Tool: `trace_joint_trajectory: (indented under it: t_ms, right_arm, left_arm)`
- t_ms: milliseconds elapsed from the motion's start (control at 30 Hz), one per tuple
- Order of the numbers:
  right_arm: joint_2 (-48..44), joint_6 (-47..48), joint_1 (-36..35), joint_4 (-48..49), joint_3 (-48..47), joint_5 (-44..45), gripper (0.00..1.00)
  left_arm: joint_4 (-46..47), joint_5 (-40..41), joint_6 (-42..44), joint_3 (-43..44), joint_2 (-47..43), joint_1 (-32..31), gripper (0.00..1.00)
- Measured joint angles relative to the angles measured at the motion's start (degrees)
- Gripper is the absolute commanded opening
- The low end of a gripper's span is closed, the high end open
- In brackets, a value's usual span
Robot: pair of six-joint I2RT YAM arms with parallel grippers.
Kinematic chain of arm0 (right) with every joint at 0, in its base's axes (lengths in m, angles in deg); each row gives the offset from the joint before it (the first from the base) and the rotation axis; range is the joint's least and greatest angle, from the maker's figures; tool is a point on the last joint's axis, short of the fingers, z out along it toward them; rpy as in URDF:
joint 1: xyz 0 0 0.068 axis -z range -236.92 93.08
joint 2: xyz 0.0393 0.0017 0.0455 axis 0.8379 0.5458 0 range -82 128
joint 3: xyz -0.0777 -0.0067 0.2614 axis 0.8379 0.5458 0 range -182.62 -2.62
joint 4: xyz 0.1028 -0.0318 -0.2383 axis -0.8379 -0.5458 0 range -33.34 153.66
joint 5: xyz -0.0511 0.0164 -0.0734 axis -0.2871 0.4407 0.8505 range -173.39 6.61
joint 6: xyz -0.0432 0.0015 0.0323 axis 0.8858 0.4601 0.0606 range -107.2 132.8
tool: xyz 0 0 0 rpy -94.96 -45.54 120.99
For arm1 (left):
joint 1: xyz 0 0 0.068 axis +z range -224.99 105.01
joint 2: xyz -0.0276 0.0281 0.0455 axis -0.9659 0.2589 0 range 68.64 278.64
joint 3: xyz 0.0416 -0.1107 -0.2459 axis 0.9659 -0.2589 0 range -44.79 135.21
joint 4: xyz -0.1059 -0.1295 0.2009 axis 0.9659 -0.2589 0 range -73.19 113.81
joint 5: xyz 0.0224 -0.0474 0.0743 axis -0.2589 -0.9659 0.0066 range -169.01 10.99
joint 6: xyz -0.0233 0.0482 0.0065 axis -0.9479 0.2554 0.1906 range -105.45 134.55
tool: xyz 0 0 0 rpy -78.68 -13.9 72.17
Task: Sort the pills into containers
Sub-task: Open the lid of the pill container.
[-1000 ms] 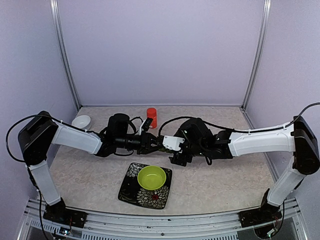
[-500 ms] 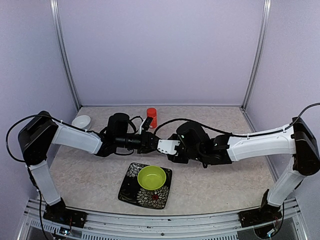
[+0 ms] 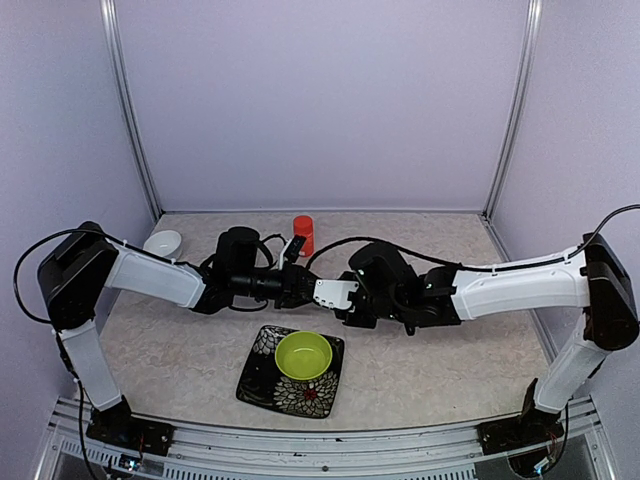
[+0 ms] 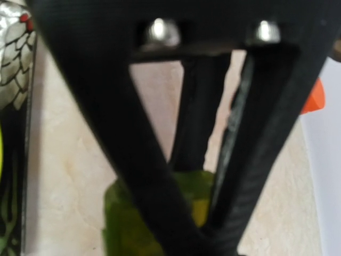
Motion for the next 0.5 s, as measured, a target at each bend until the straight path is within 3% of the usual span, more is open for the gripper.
trace_joint_trajectory:
  t_ms: [333,500]
  right_arm:
    - [0.02,-2.6,2.64,-7.13,-3.37,-7.23,0.4]
    - [0.13,-4.04,3.82,-10.56,-5.33,-11.15,0.53]
  left_arm:
    - [-1.18,-0.37,-1.2,0.02,0.0,0.02,0.18]
    - [-1.14,-0.83,-1.44,0.02,0.0,0.02,0.18]
